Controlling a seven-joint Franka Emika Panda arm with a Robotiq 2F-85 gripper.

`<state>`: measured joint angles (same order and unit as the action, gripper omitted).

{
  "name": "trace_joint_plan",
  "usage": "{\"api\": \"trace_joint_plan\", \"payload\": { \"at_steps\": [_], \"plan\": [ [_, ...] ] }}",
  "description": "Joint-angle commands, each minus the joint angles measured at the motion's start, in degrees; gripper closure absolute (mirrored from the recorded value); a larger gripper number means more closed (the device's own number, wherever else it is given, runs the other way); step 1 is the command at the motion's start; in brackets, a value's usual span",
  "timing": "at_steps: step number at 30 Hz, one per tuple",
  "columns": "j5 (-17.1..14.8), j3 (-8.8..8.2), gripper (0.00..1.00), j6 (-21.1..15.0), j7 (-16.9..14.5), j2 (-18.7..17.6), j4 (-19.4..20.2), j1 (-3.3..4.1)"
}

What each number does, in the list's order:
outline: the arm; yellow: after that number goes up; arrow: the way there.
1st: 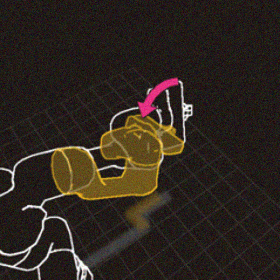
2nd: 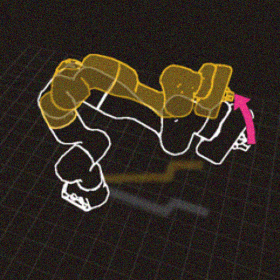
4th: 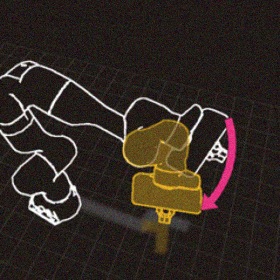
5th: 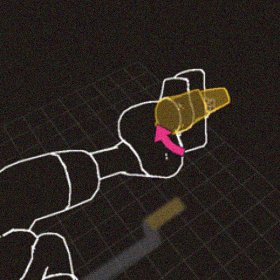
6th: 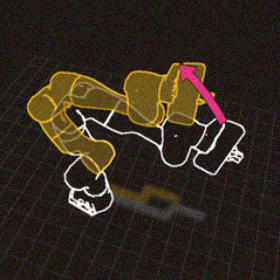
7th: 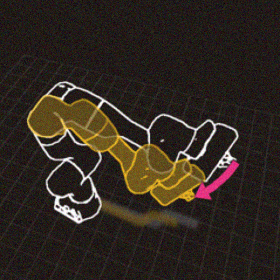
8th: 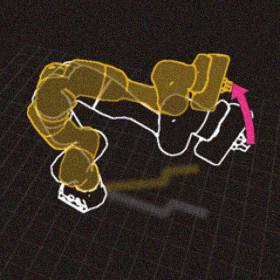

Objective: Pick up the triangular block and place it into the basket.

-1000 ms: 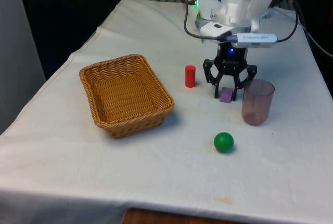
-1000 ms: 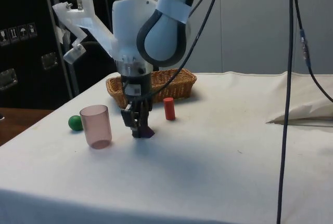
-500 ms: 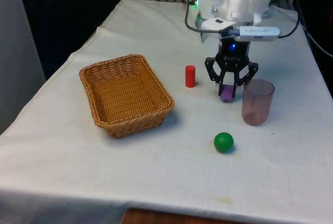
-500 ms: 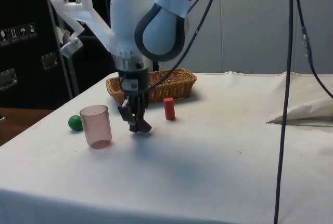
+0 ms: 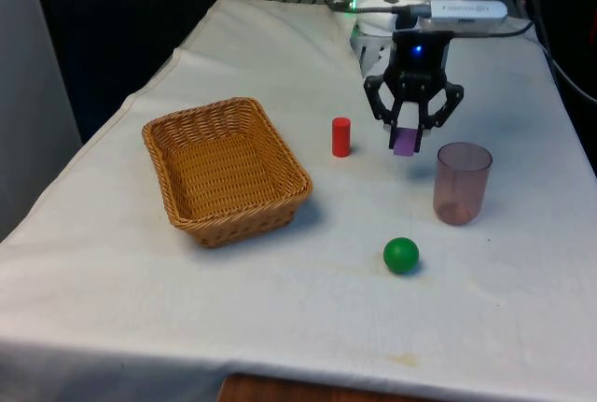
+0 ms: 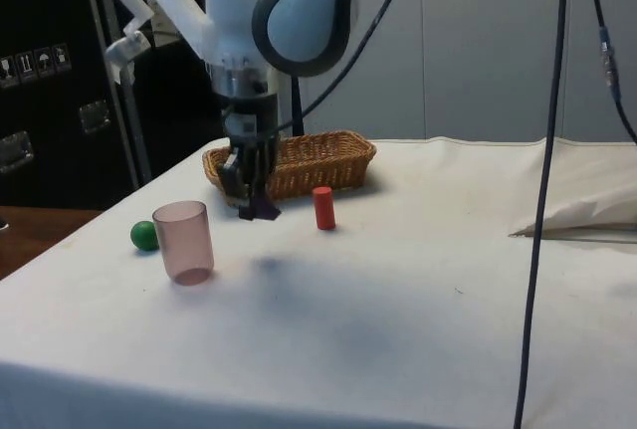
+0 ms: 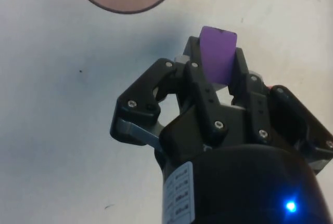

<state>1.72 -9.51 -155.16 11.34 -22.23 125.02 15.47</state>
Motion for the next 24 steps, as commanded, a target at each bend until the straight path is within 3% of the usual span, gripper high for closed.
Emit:
{"api": "trace_joint_plan", "payload": {
  "at_steps": [1,3,4,12,20,21,22,24],
  "plan": [
    [0.7,-0.63,0.66,0.5,0.4,0.6,0.1,0.29],
    [0.1,-0.17,0.66,0.3,-0.1,0.6,0.0,0.0],
    [0.9,-0.74,0.66,0.8,0.3,1.1,0.0,0.29],
    [1.0,-1.15,0.66,1.5,-0.4,2.6,-0.6,-0.17],
    [0.9,-3.44,0.66,3.0,-3.4,3.7,-2.3,-0.8],
    [1.1,-3.5,0.66,2.6,-2.9,3.6,-2.1,-0.4],
    [0.8,-3.67,0.66,3.0,-3.8,3.7,-2.5,-0.86],
    [0.6,-4.07,0.66,3.2,-4.5,3.7,-2.9,-1.03]
  ]
}}
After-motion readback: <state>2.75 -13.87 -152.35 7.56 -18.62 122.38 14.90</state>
